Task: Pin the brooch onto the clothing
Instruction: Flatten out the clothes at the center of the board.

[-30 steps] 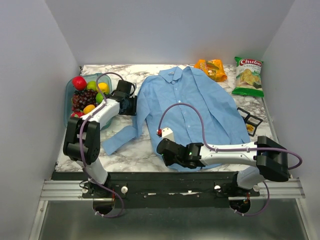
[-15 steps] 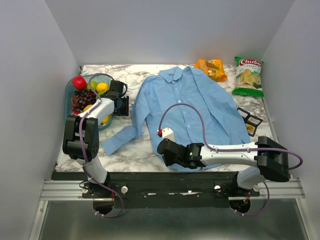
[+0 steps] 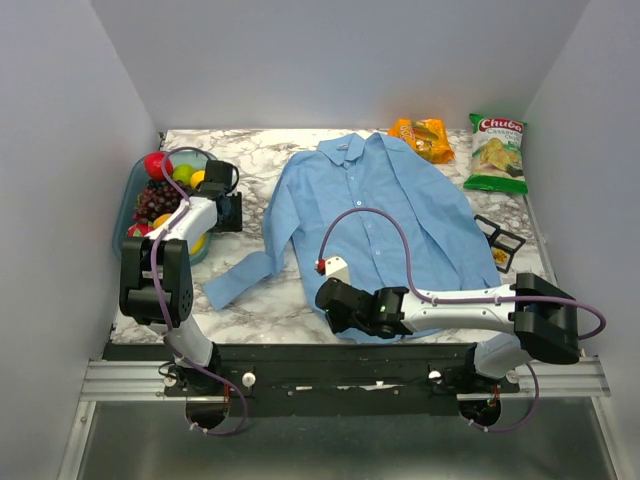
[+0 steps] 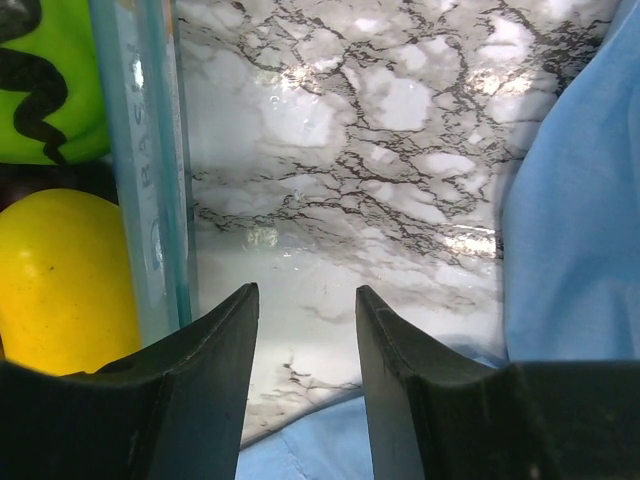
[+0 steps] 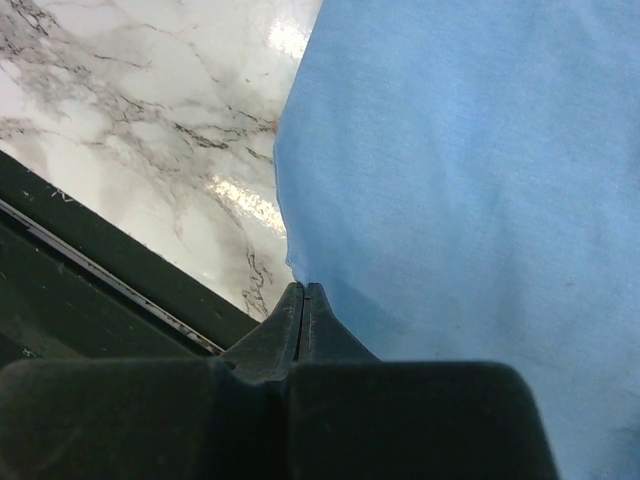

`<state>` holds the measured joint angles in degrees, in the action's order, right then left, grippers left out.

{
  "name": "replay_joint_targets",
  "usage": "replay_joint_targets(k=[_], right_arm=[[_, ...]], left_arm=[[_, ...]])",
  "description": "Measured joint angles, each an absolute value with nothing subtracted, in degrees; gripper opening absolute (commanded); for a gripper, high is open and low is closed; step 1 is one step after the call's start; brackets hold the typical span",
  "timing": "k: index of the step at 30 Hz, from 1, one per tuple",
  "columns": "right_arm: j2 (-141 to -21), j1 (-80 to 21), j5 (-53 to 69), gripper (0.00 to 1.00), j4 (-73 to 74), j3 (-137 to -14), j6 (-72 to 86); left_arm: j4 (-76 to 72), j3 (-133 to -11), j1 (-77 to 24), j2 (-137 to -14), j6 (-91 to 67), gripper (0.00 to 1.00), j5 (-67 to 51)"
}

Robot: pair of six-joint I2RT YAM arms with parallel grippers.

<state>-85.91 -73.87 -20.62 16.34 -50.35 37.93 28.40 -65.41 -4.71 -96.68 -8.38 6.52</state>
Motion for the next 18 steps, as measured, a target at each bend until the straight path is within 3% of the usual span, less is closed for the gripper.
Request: replay_joint_targets(k=[5,9,18], right_arm=[[-85.73,-73.87,-20.62,0.01,16.34,-50.02,38.15],[-85.73,-73.87,-20.53,0.01,16.32,-50.02,38.13],[-85.73,-73.87,-20.45,0.01,16.34,-50.02,38.11]], left_arm=[[28.80,-65.41,-4.03,-96.60,-7.94,0.53,7.42],[28.64,-65.41,-3.75,-96.38,-7.97,0.59,6.63],[24.21,-65.36,-7.25,-97.51,-9.32,0.60,-5.78]])
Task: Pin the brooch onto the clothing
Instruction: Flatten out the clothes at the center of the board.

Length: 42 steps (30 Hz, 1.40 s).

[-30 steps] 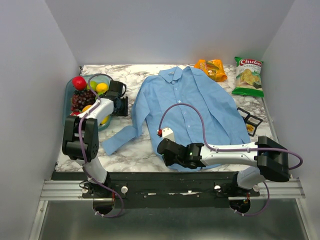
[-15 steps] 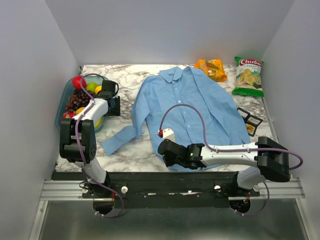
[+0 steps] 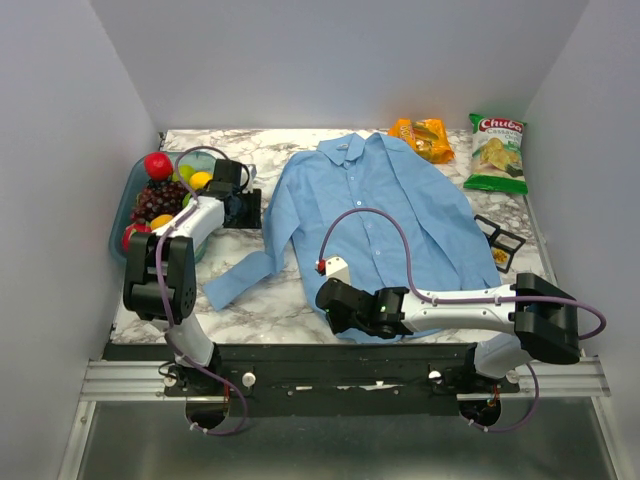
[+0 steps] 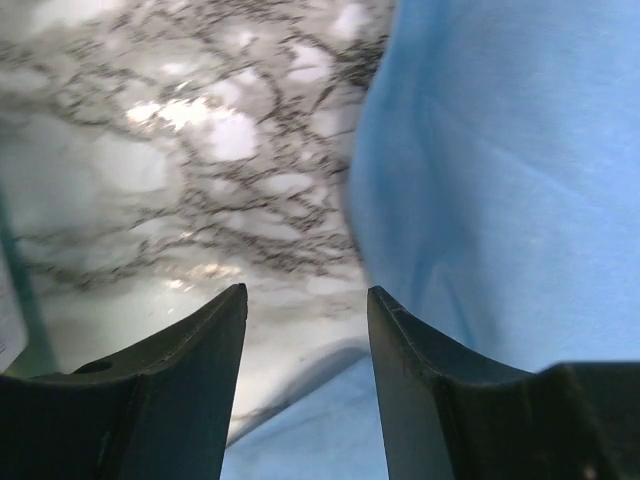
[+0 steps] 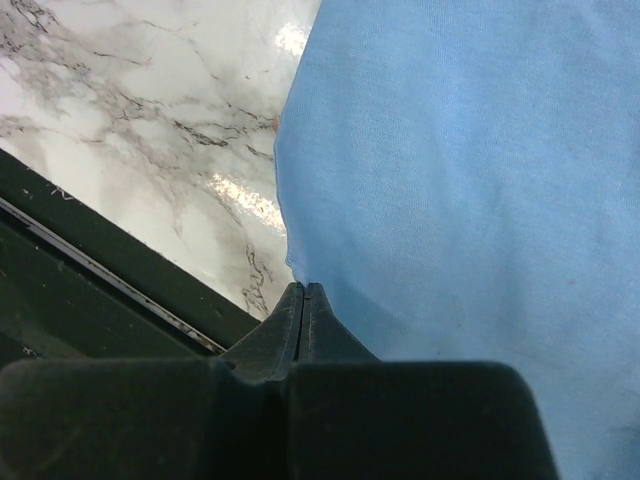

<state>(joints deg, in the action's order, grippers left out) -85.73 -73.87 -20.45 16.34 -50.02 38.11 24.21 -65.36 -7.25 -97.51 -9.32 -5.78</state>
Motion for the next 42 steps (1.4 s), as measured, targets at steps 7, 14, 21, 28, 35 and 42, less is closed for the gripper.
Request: replay_joint_targets(k=[7,14,21,28,35,42], right_arm=[[-85.73,-73.87,-20.45,0.01,16.34,-50.04,38.06],[-85.73,-73.87,-20.40,0.01,16.34,-50.04,37.91],[-85.73,-73.87,-20.18,0.01,16.34,-50.04,37.93],[-85.76,-73.87,-20.05,0.01,16.34,-50.04,37.93],[-86.26,-73.87,-19.55,0.01,16.38,-50.19,37.91],[-87.79,-73.89,-18.00,0.01,16.36,-52.18,37.50]], left_arm=[[22.72,-67.11,-8.03,-104.01,-10.37,0.60,-10.33],[22.09,-70.43,-10.39,-107.77,-10.50,0.28,-11.25],[21.50,-71.02,-11.00,-109.10,-10.52,0.00,-10.90],[23.57,-71.31,-11.11,-107.72,-7.79,0.00,-0.36],[25.19,-71.66,-10.52,-102.10,-2.52,0.00,14.50],[27.59,-80.12,-9.21,-106.26,0.71,0.00,21.50]])
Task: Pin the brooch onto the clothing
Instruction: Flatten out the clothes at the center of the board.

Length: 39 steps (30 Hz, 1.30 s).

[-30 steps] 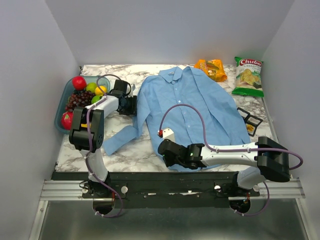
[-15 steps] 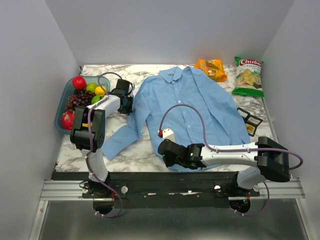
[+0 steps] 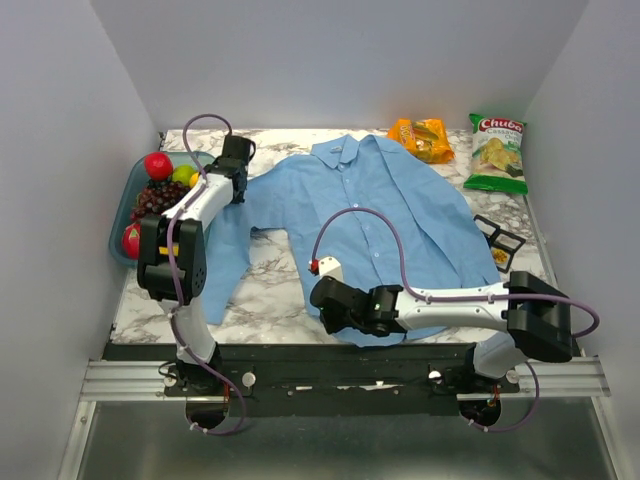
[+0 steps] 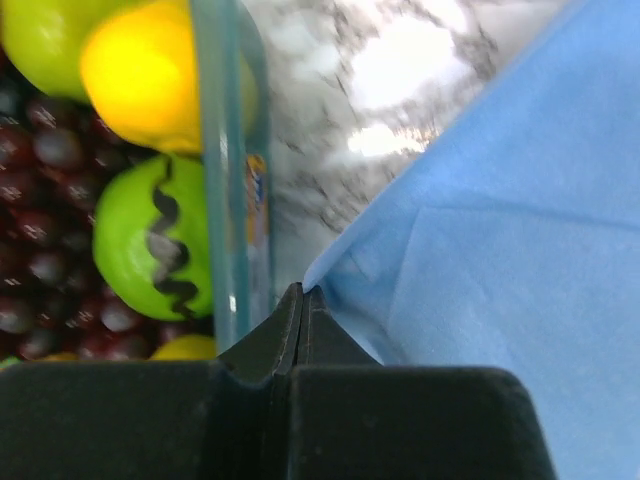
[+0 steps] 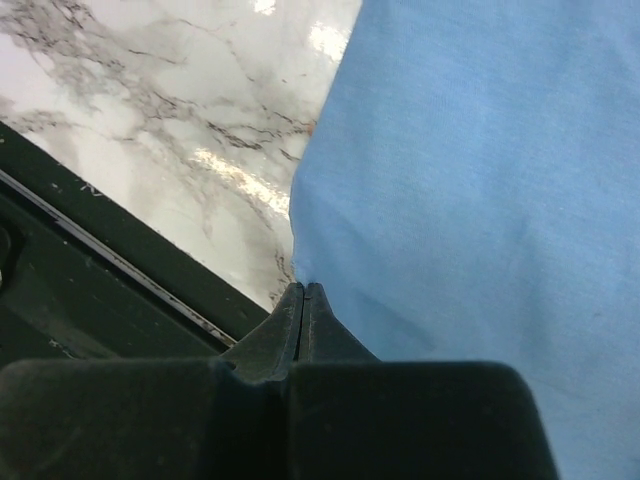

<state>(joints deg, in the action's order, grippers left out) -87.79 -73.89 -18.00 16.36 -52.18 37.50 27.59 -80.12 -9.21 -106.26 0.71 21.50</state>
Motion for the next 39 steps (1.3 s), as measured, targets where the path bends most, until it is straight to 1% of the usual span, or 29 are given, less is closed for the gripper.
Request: replay_joint_targets(k=[5,6,7,10,13,16,21,22,23,24,25,26,27,30,33,35,37,39], right_arm=[[-89.78,-74.00,-16.05,0.01,15.92,-55.22,36.91],[-90.45,-74.08,-15.57,0.01,15.75,-56.12,36.53],[-91.24,-74.19,-15.00,0.01,15.55,-57.12,36.23],[-94.28,-74.87,-13.52,0.01,14.79,-60.86,35.03],[-97.76,-75.59,-11.66,0.01,13.74,-64.88,33.87],[-101.08,-76.62,-9.93,0.01,13.06,-68.99,32.58],[-106.76,-78.59,-7.09,0.01,12.12,-76.73,30.30],[-107.79,-78.91,-6.33,0.03,11.94,-78.28,29.82],[-108.42,-79.18,-5.91,0.15,11.75,-79.37,29.39],[-108.66,-79.24,-5.67,0.42,11.66,-79.96,29.02],[-108.73,-79.35,-5.41,0.53,11.66,-80.47,28.58],[-108.62,-79.46,-5.30,0.61,11.62,-80.82,28.05],[-108.47,-79.46,-5.30,0.74,11.62,-81.10,27.77],[-106.17,-79.44,-6.52,0.86,12.12,-80.51,26.79],[-99.46,-78.72,-8.99,0.89,12.82,-76.71,26.70],[-91.77,-77.45,-10.85,0.90,13.69,-72.16,27.14],[-83.94,-73.73,-12.01,0.90,14.28,-67.07,27.88],[-77.10,-67.11,-12.99,0.90,14.61,-61.98,28.69]], left_arm=[[29.21,-88.23,-8.78,-111.87,2.31,0.00,24.60],[29.76,-89.80,-8.71,-113.03,2.42,0.03,24.88],[29.98,-91.00,-8.69,-114.02,2.46,0.27,24.88],[31.00,-92.71,-8.69,-115.48,2.39,0.66,24.58],[32.05,-92.99,-8.78,-115.37,1.52,0.78,21.74],[32.82,-92.95,-8.95,-114.61,1.04,0.83,19.49],[32.77,-92.23,-8.62,-110.15,-0.43,0.84,14.48],[32.67,-92.18,-8.58,-109.19,-0.71,0.85,13.45],[32.51,-92.18,-8.56,-108.27,-0.99,0.86,12.47],[32.34,-92.18,-8.58,-107.77,-1.28,0.86,11.57],[32.21,-92.18,-8.58,-107.35,-1.54,0.88,10.83],[32.05,-92.18,-8.58,-107.15,-1.83,0.88,9.93],[31.90,-92.18,-8.58,-107.13,-2.09,0.88,8.88],[31.92,-91.92,-8.58,-107.18,-2.83,0.89,6.44],[31.83,-91.79,-8.64,-107.18,-3.49,0.88,4.45],[31.77,-91.61,-8.97,-107.18,-3.92,0.88,3.77],[31.27,-91.15,-9.30,-107.18,-4.45,0.88,3.33],[30.52,-90.21,-10.46,-107.18,-5.19,0.88,2.92]])
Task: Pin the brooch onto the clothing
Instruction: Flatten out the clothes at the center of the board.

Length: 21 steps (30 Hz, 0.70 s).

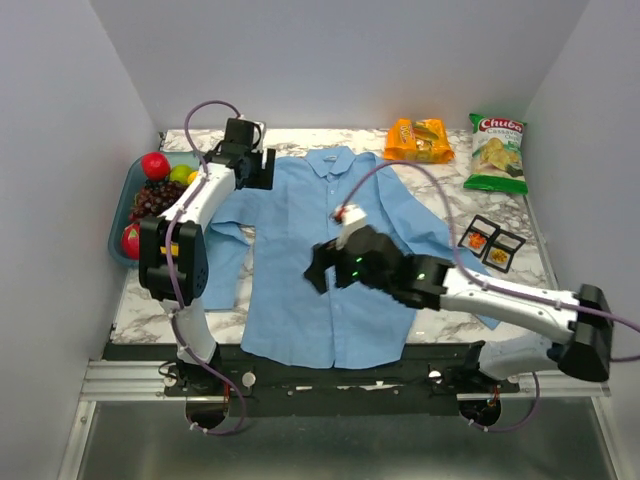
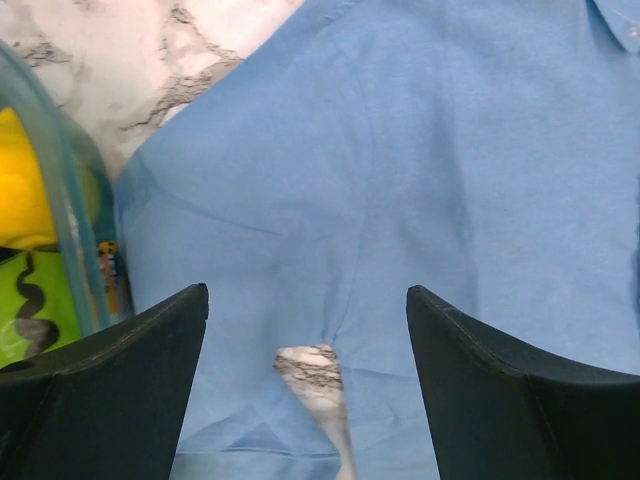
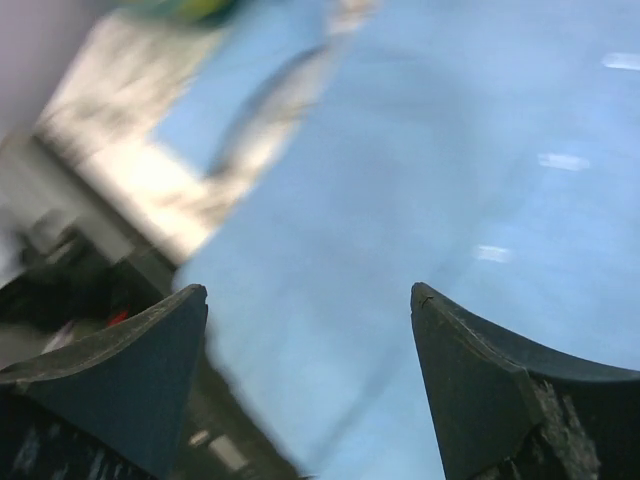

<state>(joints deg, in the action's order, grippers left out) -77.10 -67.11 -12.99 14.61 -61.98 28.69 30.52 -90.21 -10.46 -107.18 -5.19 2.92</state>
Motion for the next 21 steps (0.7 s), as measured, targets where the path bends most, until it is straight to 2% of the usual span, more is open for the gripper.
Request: replay_joint_targets(k=[4,9,13,21], right_arm=[[-67.96,-49.36,-14.98,0.89,16.71,-50.48,28.93],[-67.07,-34.46,-15.62,0.91,23.03,-43.51,26.26],[-69.19,-30.44,-16.73,0.92,24.75,-43.79,23.64],[-80.34,-29.95,-22.33,0.90,26.96,-48.36,19.92]], left_arm=[[29.52,-88.73,-15.40,-107.24,-6.33,0.88,2.28],[28.60,-89.69,-23.09,-109.10,-8.25,0.89,-1.17],[28.84,-94.24,-26.74,-114.54,-9.61,0.89,-3.44],[30.59,-104.14,-28.36,-125.69,-10.63,0.86,-4.10]])
